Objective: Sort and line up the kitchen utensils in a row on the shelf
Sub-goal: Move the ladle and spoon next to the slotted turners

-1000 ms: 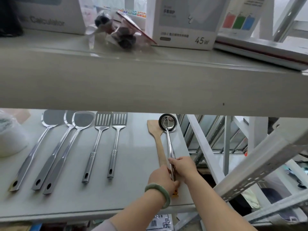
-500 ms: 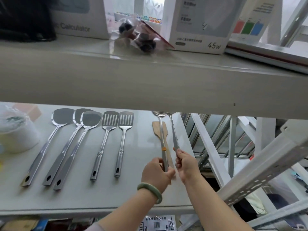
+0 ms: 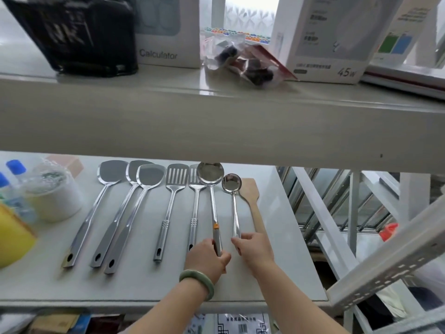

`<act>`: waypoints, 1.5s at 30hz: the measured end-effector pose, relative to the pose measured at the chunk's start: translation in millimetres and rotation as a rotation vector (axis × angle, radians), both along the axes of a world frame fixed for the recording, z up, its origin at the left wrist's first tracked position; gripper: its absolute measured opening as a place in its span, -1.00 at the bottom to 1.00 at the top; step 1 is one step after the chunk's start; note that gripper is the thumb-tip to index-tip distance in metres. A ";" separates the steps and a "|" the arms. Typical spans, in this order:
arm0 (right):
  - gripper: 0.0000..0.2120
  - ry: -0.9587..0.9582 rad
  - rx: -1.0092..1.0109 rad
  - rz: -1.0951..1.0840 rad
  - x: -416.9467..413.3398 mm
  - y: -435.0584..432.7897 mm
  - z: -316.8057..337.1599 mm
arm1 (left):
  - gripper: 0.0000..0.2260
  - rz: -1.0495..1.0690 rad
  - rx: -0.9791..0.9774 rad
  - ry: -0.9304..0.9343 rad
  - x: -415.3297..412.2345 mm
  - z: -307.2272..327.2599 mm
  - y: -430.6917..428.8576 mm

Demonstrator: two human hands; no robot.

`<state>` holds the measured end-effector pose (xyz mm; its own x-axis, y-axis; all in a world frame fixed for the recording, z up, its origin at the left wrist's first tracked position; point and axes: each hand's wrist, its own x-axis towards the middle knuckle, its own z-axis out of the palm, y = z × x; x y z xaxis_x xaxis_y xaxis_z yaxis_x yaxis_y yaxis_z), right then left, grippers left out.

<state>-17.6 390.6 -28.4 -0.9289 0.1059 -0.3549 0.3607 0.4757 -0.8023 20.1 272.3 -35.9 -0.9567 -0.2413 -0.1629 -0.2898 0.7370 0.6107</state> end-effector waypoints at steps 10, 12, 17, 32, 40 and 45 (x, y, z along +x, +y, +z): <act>-0.63 0.276 0.628 0.116 -1.2 31.1 -3.4 | -0.38 -0.158 -0.168 -0.066 -7.6 0.9 -1.9; -0.64 0.239 0.641 0.136 -1.3 37.3 -4.6 | -0.38 -0.181 -0.180 -0.071 -8.6 3.4 1.5; -0.65 0.248 0.674 0.137 1.5 48.5 -5.4 | -0.39 -0.227 -0.169 -0.082 -8.8 5.7 17.7; -0.62 0.406 0.699 0.024 -7.0 69.0 -9.3 | -0.54 -0.135 -0.084 0.126 -7.5 11.3 35.5; -0.68 0.749 0.507 0.247 -13.2 -75.7 6.7 | -0.72 0.213 -0.134 0.476 18.2 10.8 -129.3; -0.62 0.687 0.408 0.480 13.0 -196.7 10.9 | -0.68 0.401 -0.173 0.305 38.7 8.4 -231.8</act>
